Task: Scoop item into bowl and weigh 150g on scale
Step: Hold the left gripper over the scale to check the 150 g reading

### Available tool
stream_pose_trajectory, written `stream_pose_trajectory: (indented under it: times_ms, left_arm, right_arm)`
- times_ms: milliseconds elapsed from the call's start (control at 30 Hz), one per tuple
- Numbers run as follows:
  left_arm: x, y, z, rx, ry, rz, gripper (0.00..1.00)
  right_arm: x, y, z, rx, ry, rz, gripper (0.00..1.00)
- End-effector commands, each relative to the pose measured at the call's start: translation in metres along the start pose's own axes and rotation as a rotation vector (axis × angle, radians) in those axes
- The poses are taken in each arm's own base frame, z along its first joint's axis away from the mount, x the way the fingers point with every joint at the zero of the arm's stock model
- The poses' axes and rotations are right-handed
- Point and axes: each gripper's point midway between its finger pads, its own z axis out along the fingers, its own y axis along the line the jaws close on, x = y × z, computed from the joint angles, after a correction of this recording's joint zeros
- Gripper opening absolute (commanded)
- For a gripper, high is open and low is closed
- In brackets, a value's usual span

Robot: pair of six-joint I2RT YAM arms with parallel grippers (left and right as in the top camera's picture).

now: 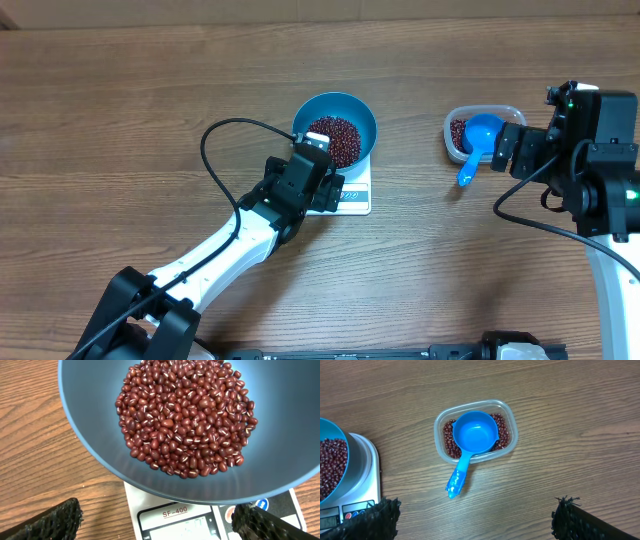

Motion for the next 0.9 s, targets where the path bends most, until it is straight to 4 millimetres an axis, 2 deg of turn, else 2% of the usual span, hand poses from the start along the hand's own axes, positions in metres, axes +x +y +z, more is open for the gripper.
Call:
stream_pose_trajectory:
  times_ms: [0, 600, 700, 867]
  left_arm:
    - [0.005, -0.007, 0.003, 0.033, 0.016, 0.017, 1.0]
    - [0.006, -0.008, 0.002, 0.038, 0.022, 0.018, 1.0]
    - [0.015, -0.01, 0.002, 0.056, 0.058, 0.024, 1.0]
    - [0.043, -0.019, -0.002, 0.121, 0.179, 0.037, 1.0]
  right_arm:
    - [-0.011, -0.001, -0.008, 0.004, -0.039, 0.002, 1.0]
    - [-0.011, -0.001, -0.008, 0.004, -0.039, 0.002, 1.0]
    - [-0.011, -0.001, -0.008, 0.004, -0.039, 0.002, 1.0]
    - [-0.011, -0.001, -0.008, 0.004, -0.039, 0.002, 1.0]
